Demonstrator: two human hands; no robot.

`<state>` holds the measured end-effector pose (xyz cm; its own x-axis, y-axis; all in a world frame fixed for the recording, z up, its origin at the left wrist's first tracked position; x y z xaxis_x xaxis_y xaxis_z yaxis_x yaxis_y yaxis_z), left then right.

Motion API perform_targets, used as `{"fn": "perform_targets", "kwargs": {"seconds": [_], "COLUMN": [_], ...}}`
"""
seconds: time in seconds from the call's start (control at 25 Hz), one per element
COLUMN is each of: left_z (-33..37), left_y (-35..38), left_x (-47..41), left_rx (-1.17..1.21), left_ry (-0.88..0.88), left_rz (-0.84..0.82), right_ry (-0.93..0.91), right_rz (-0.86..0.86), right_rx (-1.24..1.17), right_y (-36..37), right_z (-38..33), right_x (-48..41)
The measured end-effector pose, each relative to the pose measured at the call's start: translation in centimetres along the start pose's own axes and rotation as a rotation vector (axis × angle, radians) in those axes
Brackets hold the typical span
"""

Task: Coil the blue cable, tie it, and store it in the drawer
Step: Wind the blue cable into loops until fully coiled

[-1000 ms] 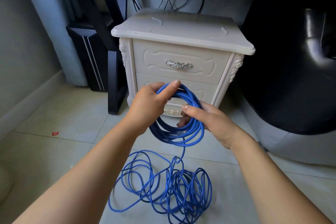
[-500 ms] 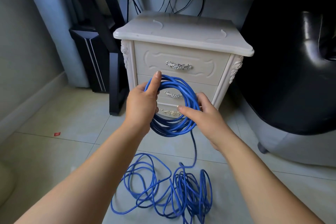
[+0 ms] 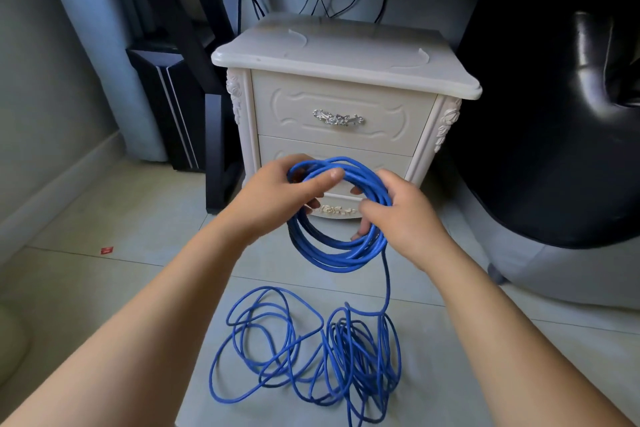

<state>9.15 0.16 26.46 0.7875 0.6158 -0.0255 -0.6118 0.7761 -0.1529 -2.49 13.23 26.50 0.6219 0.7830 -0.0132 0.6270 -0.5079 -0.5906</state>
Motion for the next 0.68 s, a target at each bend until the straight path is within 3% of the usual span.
{"fn": "perform_targets", "kwargs": {"seconds": [0.2,0.36,0.52,0.68], "left_z": [1.0,0.5,1.1,1.3], "left_y": [0.2,1.6,0.7,-0.1], "left_x": [0.4,0.5,0.3,0.6], "left_rx": [-0.369,-0.576,-0.506,-0.310], "left_ry": [0.174,0.174,0.260,0.275], "left_rz": [-0.073,-0.117,0.006,0.143], "right_ry": [-0.094,-0.141,-0.032,0.078], "right_rz": [-0.084,-0.060,-0.014,-0.270], "right_rx": [0.215,0.304,0.074,-0.005], "right_y": [0.5,1.5,0.6,1.1], "right_z": [-0.3,-0.6,-0.6,0.5], "right_x": [0.3,0.6,0.4,0.7]}}
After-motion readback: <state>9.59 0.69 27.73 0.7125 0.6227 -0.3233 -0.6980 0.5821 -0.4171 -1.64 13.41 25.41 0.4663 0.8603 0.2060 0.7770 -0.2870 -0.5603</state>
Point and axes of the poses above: each hand's wrist, its own x-axis away from the middle knuckle, its own y-axis out of the palm, z = x × y, the point moved 5 cm from there along -x, towards the middle knuckle, and after that the axes turned 8 degrees about x, right-handed, at the moved point
